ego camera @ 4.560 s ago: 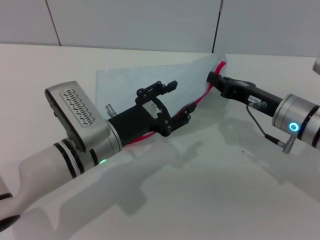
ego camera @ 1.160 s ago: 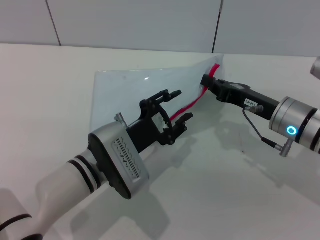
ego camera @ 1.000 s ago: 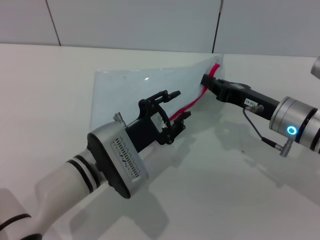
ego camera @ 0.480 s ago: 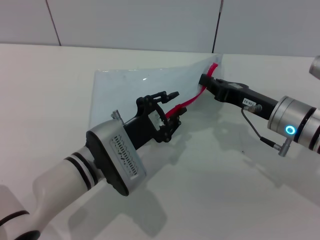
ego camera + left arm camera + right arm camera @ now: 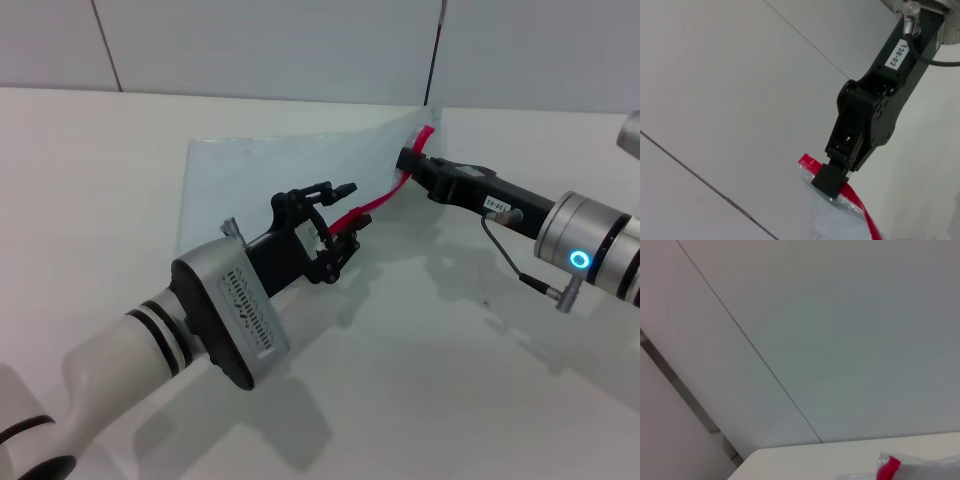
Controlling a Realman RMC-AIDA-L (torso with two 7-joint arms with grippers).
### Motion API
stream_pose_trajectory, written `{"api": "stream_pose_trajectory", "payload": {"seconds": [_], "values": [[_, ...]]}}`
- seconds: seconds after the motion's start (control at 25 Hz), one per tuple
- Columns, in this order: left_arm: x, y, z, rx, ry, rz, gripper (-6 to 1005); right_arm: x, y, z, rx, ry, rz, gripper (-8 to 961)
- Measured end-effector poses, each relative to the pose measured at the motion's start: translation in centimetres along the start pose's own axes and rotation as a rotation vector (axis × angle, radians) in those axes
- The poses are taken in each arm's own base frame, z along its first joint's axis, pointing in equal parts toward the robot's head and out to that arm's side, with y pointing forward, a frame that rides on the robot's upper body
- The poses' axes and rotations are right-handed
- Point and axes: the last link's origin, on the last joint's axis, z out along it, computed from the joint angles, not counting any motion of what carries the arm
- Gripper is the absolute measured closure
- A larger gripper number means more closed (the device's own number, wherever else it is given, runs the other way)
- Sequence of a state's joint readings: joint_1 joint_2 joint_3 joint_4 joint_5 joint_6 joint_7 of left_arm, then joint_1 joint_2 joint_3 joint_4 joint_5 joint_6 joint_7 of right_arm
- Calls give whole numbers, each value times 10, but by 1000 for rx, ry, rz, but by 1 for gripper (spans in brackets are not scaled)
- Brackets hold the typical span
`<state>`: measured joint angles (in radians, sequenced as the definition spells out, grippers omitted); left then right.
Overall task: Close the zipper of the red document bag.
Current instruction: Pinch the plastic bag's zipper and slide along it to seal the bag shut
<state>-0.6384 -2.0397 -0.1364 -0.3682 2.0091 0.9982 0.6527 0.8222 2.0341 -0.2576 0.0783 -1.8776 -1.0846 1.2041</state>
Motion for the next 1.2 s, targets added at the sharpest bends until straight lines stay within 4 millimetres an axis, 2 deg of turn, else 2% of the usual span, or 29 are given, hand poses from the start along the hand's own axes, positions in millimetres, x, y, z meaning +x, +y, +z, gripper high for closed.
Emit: {"api": "stream_pose_trajectory", "payload": {"seconds": [0.52,1.2], "values": [[-1,-4,2,0,3,-47,629,0,1,1,-2,1,0,939],[-1,-7,4,-3,5,-115,736,0,1,1,-4,1,-2,939]]}}
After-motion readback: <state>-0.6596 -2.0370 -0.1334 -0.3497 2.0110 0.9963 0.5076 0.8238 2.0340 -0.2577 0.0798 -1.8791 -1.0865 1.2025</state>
